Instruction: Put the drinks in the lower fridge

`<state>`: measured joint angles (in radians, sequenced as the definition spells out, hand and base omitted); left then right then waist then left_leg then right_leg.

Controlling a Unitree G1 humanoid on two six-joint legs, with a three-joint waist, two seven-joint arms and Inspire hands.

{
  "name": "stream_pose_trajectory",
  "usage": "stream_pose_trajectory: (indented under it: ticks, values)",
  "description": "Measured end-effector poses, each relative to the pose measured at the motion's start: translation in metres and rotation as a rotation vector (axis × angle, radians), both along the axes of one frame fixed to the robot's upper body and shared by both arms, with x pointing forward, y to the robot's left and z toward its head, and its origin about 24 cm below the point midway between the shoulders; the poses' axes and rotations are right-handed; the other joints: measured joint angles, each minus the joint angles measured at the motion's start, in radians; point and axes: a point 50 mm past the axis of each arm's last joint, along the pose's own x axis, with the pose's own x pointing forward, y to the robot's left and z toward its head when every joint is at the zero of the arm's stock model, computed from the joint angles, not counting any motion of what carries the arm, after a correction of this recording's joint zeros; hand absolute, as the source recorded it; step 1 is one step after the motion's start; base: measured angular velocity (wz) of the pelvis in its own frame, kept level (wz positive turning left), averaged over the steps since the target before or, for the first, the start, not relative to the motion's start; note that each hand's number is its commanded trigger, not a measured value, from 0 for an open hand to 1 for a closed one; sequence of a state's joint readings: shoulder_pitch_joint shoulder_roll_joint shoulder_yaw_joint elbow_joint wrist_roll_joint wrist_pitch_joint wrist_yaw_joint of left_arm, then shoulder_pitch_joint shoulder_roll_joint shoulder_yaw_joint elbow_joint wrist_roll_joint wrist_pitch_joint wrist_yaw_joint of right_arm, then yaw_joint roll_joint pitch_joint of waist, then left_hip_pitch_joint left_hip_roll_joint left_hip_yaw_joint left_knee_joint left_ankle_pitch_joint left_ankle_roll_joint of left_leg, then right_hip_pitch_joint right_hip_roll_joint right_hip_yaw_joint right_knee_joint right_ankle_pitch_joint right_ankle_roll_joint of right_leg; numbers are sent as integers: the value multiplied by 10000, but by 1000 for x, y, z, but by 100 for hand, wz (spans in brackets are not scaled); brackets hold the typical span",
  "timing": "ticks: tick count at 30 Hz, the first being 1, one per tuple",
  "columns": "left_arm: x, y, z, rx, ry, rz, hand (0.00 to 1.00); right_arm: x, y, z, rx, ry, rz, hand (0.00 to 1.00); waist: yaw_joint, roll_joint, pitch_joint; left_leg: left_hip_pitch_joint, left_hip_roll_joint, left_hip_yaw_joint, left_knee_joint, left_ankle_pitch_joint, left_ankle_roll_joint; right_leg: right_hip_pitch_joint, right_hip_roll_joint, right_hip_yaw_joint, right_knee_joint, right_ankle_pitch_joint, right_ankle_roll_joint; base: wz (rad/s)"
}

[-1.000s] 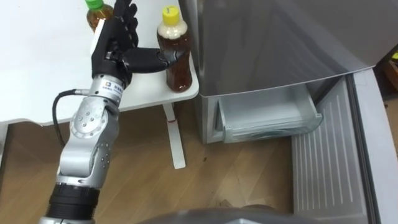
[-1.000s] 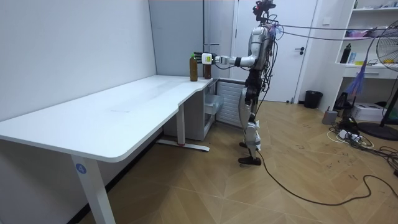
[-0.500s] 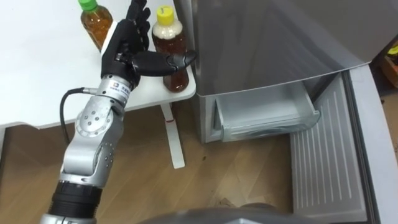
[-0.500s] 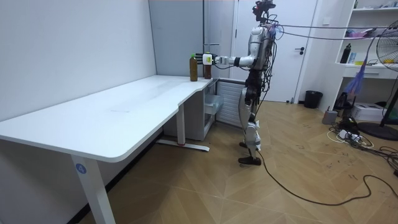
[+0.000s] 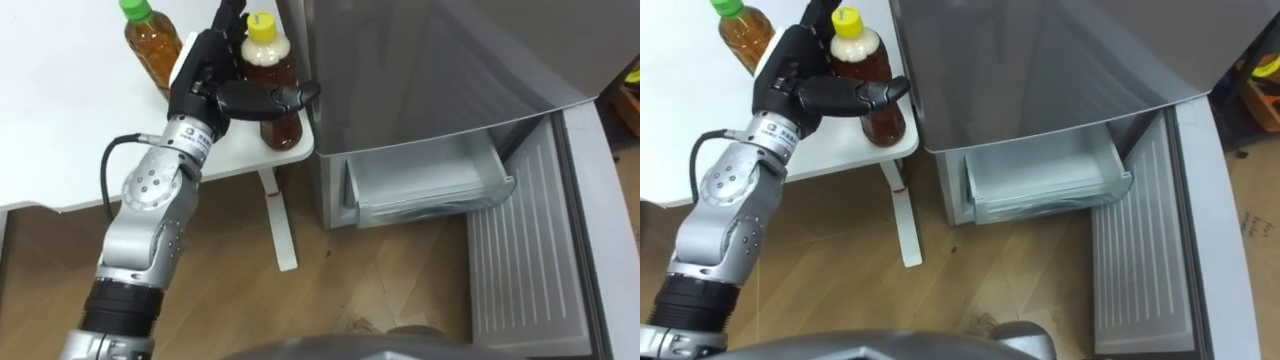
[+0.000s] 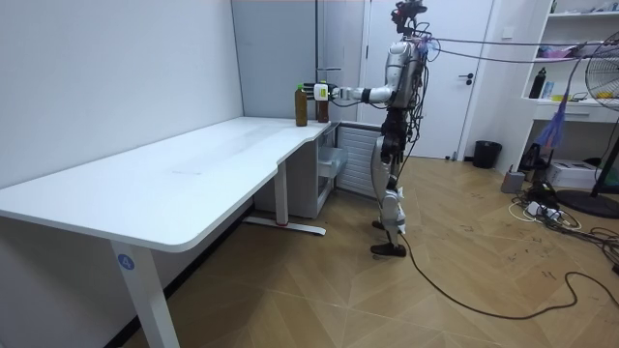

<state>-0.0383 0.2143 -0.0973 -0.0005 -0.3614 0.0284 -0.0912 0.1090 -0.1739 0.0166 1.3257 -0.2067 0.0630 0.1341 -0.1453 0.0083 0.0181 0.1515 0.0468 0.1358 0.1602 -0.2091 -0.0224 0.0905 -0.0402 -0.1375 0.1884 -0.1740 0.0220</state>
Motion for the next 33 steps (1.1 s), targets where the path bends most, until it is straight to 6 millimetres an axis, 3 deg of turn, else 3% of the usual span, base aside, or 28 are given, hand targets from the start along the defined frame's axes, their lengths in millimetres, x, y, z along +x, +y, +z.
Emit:
stream_pose_trajectory:
  ticks: [16, 17, 33]
  values:
    - [11, 9, -8, 159, 378, 263, 0, -1, -1, 0, -118, 236, 694, 0, -137, 9, -7, 6, 13, 21, 26, -1, 0, -101, 10, 11, 155, -7, -10, 0]
    - [11, 9, -9, 163, 418, 273, 100, -1, -1, 0, -126, 245, 731, 0, -138, 14, -10, 6, 14, 21, 25, -1, 0, -101, 12, 11, 155, -7, -10, 0]
    - [11, 8, -12, 171, 542, 147, 100, -2, -1, 0, -191, 421, 1075, 0, -165, 66, -43, -32, 19, 52, 35, -1, -1, -196, 22, 74, 209, -6, -16, 0]
